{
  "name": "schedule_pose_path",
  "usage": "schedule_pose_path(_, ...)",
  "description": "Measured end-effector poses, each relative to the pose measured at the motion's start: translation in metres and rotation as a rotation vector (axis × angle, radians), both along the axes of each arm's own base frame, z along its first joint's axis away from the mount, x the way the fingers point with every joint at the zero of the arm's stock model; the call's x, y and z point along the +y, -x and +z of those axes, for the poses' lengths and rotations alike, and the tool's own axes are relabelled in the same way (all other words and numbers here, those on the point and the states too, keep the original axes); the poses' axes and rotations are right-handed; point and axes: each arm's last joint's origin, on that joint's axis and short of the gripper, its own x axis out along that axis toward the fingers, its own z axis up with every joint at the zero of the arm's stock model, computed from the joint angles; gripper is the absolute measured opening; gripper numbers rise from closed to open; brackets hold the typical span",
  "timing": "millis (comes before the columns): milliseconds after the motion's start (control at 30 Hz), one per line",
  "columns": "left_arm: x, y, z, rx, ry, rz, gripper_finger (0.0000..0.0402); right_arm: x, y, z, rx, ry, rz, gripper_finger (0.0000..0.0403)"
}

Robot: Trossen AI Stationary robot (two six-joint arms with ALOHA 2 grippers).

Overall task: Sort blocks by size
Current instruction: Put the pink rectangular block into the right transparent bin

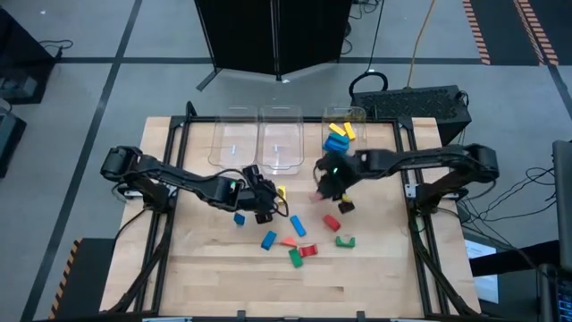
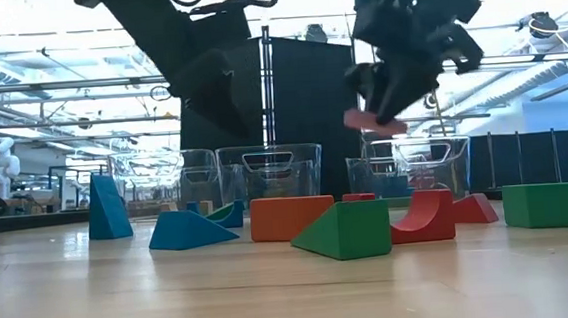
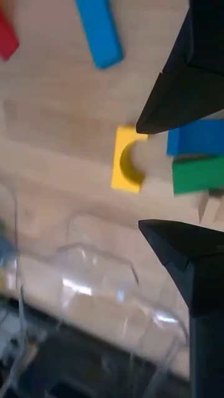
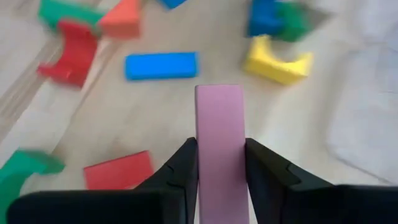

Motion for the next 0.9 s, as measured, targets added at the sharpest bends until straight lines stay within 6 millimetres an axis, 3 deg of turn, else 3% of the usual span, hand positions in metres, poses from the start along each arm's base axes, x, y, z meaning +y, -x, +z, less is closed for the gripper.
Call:
schedule_pose_path(233, -0.012, 0.002, -0.017, -0.061, 0.067, -0.142, 0.0239, -0.045, 0.03, 0.032, -0.095, -0.05, -0.278, 0.0093)
schedule_pose_path(400, -0.014, 0.002, -0.025, -0.109, 0.109, -0.203, 0.0239, -0.079, 0.049, 0.037, -0.104, -0.059, -0.446, 0.0093)
schedule_pose_path(667, -0.015, 0.002, -0.031, -0.143, 0.13, -0.213, 0.0239, -0.124, 0.059, 0.018, -0.048, -0.11, -0.657, 0.0093)
schedule_pose_path(900, -0.017, -0.004, -0.038, -0.163, 0.116, -0.242, 0.0239, -0.148, 0.06, -0.013, 0.066, -0.159, -0.743, 0.0093)
